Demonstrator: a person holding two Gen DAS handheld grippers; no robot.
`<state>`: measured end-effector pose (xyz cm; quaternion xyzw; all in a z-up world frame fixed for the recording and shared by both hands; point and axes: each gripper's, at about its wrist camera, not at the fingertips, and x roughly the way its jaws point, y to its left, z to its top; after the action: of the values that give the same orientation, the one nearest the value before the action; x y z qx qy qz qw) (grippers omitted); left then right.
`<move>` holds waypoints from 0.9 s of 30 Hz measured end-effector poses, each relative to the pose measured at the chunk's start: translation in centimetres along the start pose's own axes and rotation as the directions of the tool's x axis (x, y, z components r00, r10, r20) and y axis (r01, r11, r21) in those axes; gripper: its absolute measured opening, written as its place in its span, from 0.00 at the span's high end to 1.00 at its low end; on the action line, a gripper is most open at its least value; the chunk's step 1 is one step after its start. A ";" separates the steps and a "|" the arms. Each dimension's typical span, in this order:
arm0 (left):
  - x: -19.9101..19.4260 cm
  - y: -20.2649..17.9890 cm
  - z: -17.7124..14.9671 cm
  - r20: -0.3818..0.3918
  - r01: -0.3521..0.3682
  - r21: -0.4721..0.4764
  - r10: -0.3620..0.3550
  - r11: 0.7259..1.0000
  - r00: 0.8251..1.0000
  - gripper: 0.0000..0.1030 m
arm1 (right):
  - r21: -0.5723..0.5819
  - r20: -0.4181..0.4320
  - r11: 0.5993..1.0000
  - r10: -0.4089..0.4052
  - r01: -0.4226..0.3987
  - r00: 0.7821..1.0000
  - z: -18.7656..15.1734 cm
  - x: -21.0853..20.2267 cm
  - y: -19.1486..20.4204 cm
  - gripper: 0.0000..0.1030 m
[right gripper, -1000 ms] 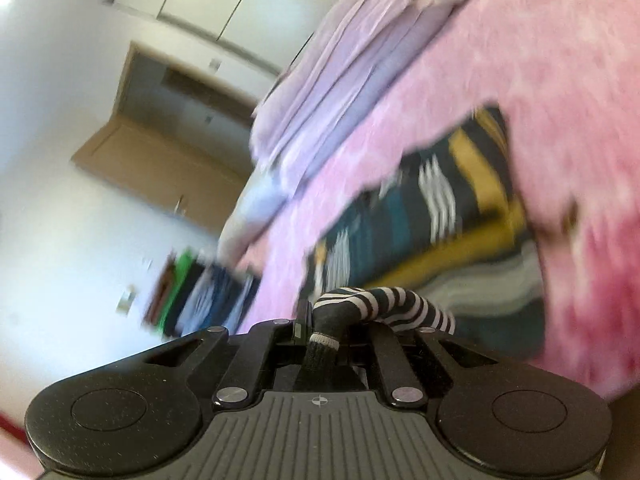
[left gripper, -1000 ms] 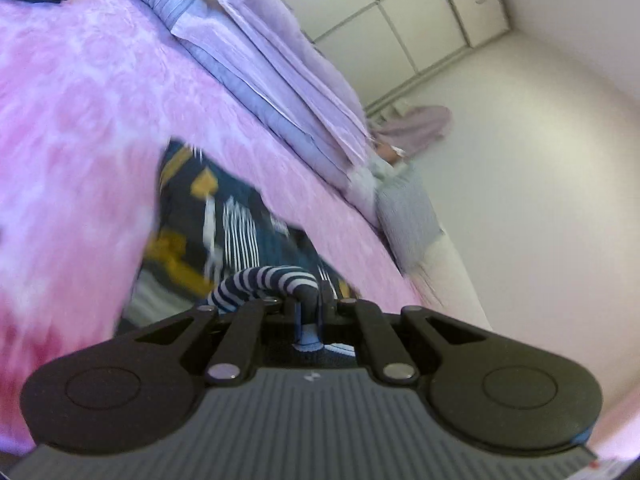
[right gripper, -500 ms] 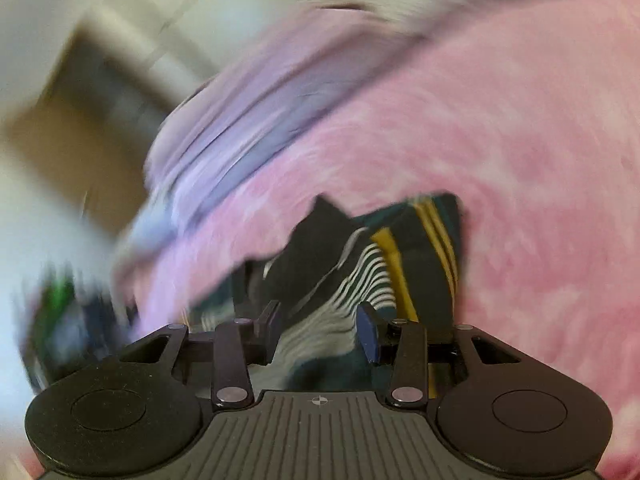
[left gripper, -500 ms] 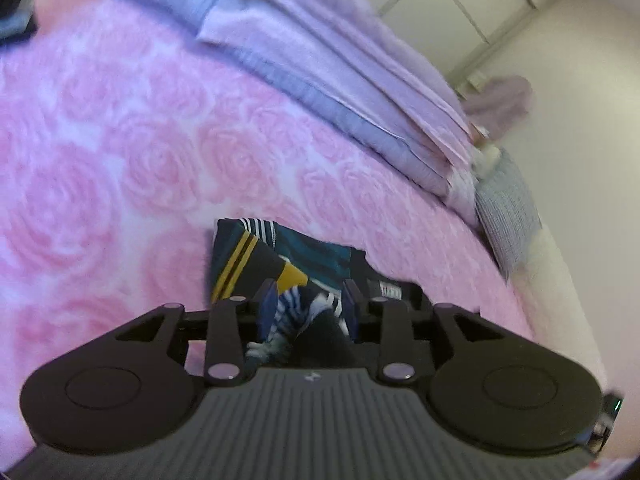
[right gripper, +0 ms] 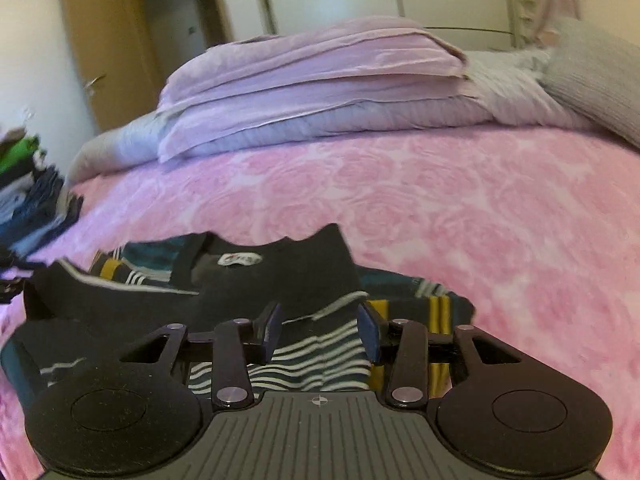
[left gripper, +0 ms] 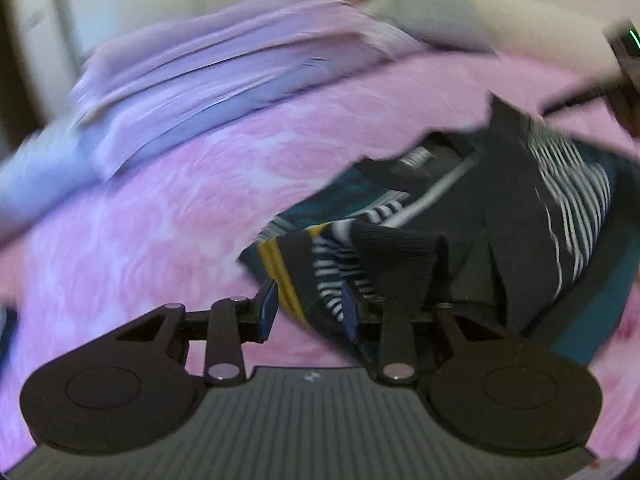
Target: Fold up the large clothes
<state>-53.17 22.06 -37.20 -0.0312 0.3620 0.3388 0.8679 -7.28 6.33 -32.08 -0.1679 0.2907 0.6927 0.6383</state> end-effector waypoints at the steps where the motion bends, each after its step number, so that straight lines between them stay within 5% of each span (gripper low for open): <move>1: 0.5 -0.3 0.2 0.007 0.025 0.042 -0.025 0.999 1.000 0.65 | -0.024 -0.011 1.000 -0.006 0.006 1.000 0.0 0.4 0.2 0.62; 4: 1.9 -1.0 1.0 0.067 0.047 0.170 -0.059 0.984 0.996 0.46 | -0.112 -0.042 0.993 -0.041 0.036 0.998 -0.2 1.5 0.7 0.61; 7: 3.2 -0.6 1.7 0.102 0.109 0.191 -0.130 0.976 0.986 0.44 | -0.213 -0.062 0.976 -0.063 0.048 0.996 -0.5 2.6 1.5 0.60; 8: 3.6 -0.4 1.9 0.090 0.148 0.182 -0.166 0.972 0.982 0.48 | -0.251 -0.066 0.967 -0.064 0.046 0.996 -0.6 3.0 1.9 0.60; 10: 4.6 -0.1 2.1 0.055 0.241 0.159 -0.252 0.958 0.966 0.88 | -0.319 -0.073 0.947 -0.065 0.039 0.995 -0.9 3.9 2.4 0.60; 12: 5.3 -0.1 2.0 0.045 0.249 0.136 -0.257 0.959 0.965 0.97 | -0.384 -0.100 0.922 -0.085 0.040 0.991 -1.4 5.3 2.9 0.61; 14: 5.5 0.3 1.9 0.060 0.243 0.076 -0.248 0.967 0.967 0.98 | -0.396 -0.102 0.918 -0.055 0.010 0.993 -1.7 6.1 2.8 0.97; 16: 5.4 1.9 2.0 0.100 0.275 -0.087 -0.266 0.958 0.959 0.98 | -0.354 -0.082 0.935 -0.019 -0.011 0.996 -1.6 6.0 2.2 0.99; 19: 5.2 5.4 2.0 0.192 0.306 -0.355 -0.251 0.884 0.949 0.98 | -0.177 0.046 0.984 0.046 -0.037 0.998 -0.4 3.9 -0.4 1.00; 21: 5.8 7.9 1.5 0.201 0.289 -0.550 -0.211 0.783 0.956 0.98 | 0.032 0.129 0.998 0.053 -0.057 0.990 0.3 2.6 -3.5 1.00; 22: 6.5 9.0 1.0 0.183 0.271 -0.647 -0.200 0.713 0.963 0.98 | 0.160 0.141 0.986 0.016 -0.038 0.990 0.4 2.6 -5.5 1.00; 24: 7.6 10.1 0.3 0.131 0.212 -0.751 -0.173 0.626 0.976 0.98 | 0.323 0.077 0.945 -0.084 0.055 0.994 0.2 3.4 -8.2 0.99; 27: 8.4 10.6 0.1 0.044 0.107 -0.794 -0.119 0.599 0.992 0.96 | 0.339 -0.012 0.937 -0.082 0.082 0.997 -0.3 4.3 -9.2 0.97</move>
<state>-55.33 35.03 -40.60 -0.4377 0.1771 0.4084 0.7812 1.17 9.63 -36.65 -0.0667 0.3977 0.6053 0.6863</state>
